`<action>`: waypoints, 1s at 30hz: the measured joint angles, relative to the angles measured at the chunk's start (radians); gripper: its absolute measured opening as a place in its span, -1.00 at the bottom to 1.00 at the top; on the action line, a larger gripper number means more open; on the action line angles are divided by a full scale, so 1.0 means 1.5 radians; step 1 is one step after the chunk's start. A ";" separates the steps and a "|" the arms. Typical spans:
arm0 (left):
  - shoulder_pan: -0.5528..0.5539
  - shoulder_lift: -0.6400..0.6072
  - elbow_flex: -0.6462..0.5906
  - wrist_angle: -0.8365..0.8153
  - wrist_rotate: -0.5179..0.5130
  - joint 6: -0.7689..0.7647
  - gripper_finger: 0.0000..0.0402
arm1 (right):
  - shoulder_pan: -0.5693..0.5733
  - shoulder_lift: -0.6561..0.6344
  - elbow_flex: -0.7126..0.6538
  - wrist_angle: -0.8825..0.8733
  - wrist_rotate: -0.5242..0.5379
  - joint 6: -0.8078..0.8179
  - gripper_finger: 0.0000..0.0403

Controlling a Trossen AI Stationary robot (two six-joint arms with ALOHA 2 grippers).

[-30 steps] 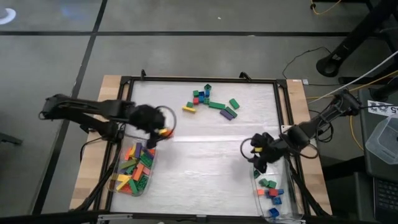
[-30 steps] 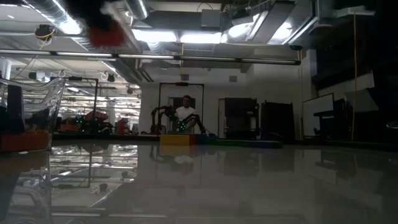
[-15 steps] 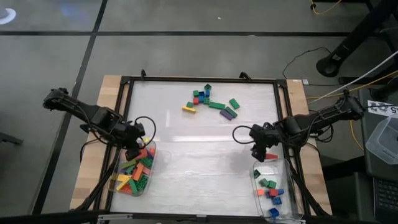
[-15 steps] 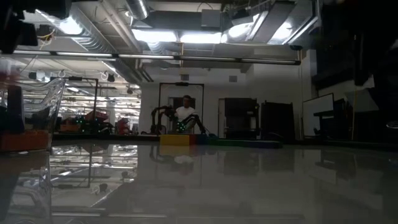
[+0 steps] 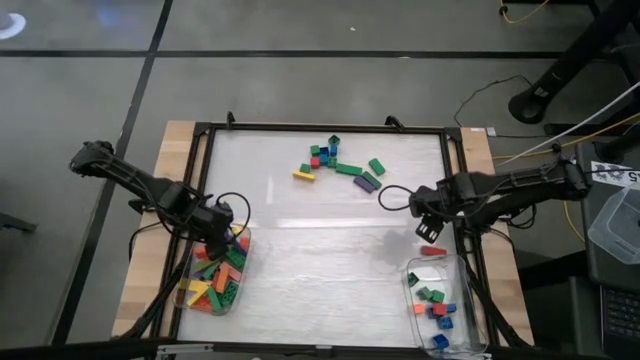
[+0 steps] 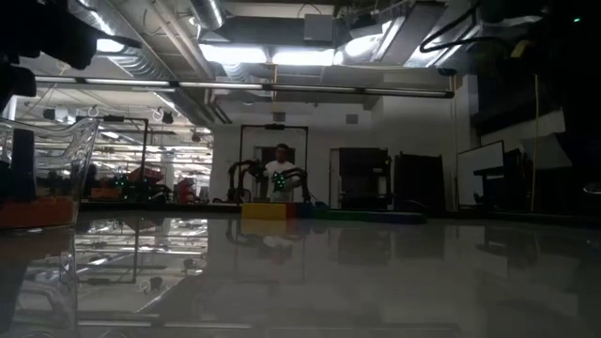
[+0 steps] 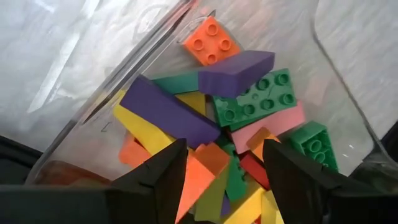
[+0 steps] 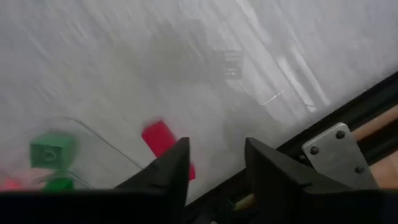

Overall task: Sort blocks by size
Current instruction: Put the large red wooden block into the left transparent bin

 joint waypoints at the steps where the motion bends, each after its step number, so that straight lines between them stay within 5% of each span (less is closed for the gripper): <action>1: 0.000 0.000 -0.002 0.000 0.000 0.000 -0.01 | -0.002 0.000 0.000 0.004 -0.006 -0.006 -0.34; 10: 0.000 0.000 -0.003 0.029 0.000 0.002 -0.01 | -0.001 0.000 -0.102 0.118 -0.133 -0.041 -0.96; 30: 0.001 0.000 -0.003 0.049 -0.001 0.007 -0.01 | -0.001 0.000 -0.251 0.276 -0.268 -0.093 -0.98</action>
